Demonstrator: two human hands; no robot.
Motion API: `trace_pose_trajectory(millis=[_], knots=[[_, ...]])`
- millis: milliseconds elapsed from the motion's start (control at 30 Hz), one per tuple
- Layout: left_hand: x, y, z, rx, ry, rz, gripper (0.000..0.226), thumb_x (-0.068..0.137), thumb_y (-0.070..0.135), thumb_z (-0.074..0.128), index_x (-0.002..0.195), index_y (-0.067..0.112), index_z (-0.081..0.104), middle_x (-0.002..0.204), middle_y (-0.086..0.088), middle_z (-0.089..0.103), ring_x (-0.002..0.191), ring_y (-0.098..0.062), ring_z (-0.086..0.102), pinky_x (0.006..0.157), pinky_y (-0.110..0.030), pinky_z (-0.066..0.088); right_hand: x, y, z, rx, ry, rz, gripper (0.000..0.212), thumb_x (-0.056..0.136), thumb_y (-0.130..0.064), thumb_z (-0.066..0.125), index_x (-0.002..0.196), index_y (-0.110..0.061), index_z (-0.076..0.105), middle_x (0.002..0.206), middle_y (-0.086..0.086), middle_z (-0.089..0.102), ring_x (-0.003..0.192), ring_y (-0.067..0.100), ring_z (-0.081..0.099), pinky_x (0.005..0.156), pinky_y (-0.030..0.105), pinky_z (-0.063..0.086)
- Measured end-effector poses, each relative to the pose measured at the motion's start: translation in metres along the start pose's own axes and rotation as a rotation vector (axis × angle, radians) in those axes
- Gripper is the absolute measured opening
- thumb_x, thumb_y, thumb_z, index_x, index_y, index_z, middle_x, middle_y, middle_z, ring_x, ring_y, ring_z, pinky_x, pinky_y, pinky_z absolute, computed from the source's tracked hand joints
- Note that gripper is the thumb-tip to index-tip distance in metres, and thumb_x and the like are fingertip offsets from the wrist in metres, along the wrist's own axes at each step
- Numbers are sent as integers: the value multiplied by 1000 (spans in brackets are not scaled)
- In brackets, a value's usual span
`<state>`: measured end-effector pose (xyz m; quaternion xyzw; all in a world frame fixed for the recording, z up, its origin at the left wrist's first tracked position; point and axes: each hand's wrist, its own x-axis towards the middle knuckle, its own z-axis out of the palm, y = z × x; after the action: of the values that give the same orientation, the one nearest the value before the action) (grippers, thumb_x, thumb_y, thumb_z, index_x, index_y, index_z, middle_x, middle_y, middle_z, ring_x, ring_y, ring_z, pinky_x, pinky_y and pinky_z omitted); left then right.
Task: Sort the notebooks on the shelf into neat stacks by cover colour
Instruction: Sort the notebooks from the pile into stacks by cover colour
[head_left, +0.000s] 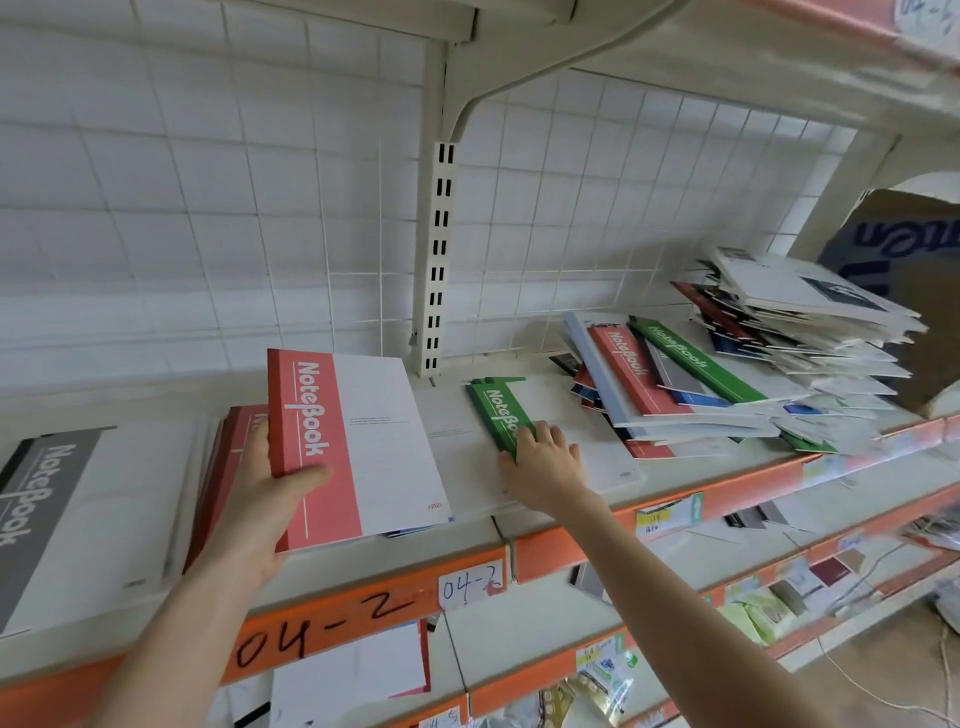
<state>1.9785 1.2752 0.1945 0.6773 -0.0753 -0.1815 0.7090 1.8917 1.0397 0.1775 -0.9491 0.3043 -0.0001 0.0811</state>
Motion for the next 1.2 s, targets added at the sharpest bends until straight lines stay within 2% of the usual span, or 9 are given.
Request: trace_pose_trajectory(millis=[167,400,500,600,733,800,933,1067,1200], knots=[[-1,0,2,-11,-1,2,49,90,-1,56,118,36,41,96,7,60,84,-13,58,62,-30,44,8,4,2,6,-3,2,46,95,-32,32,133,-6,37,143,12,32,133,29,25,106,45,23],[-4,2,-5,-22,11,-1,53,90,-5,52,127,32,43,101,2,61,91,-20,59,67,-33,47,11,-1,-4,38,-47,31,44,95,-30,33,129,-5,43,136,14,38,128,31,31,104,46,28],[-5,2,-9,-37,19,-8,60,88,-10,49,133,30,40,102,-1,61,92,-23,60,66,-33,47,5,-13,-14,253,78,-46,32,96,-24,36,107,0,55,111,15,54,103,29,50,82,33,42],[-6,2,-12,-47,13,-14,63,88,-11,49,135,30,39,103,-1,61,91,-21,59,67,-34,48,-10,-39,-23,510,176,-190,29,96,-15,41,99,7,61,89,15,60,79,26,53,63,28,36],[-7,1,-7,-63,-1,-8,58,88,-9,51,126,34,41,107,0,61,99,-24,59,73,-36,48,-17,-69,-29,848,-37,-156,17,94,-17,45,91,-6,58,78,9,59,66,21,56,56,21,40],[-8,2,-3,-63,-13,1,57,88,-8,52,122,36,40,108,1,61,97,-21,59,70,-33,47,-18,-74,-29,965,-147,-74,7,91,-13,52,95,-10,57,80,6,56,61,16,51,52,21,42],[-8,0,5,35,-35,30,53,89,-5,53,118,36,35,99,5,59,88,-13,59,63,-29,46,-16,-70,-24,967,-147,23,32,84,-5,57,115,-2,61,80,5,57,69,21,56,59,27,49],[-8,0,-1,154,44,116,56,87,-4,56,128,30,38,98,11,58,89,-7,58,65,-24,45,-16,-72,-21,1003,-173,3,23,88,-1,53,109,-4,61,72,1,57,59,13,58,55,24,53],[-8,1,-37,329,185,209,52,86,2,59,131,22,44,106,7,62,94,-15,62,73,-27,48,-12,-84,-14,878,-159,-70,35,91,-7,52,125,-6,52,81,3,60,58,10,57,58,23,48]])
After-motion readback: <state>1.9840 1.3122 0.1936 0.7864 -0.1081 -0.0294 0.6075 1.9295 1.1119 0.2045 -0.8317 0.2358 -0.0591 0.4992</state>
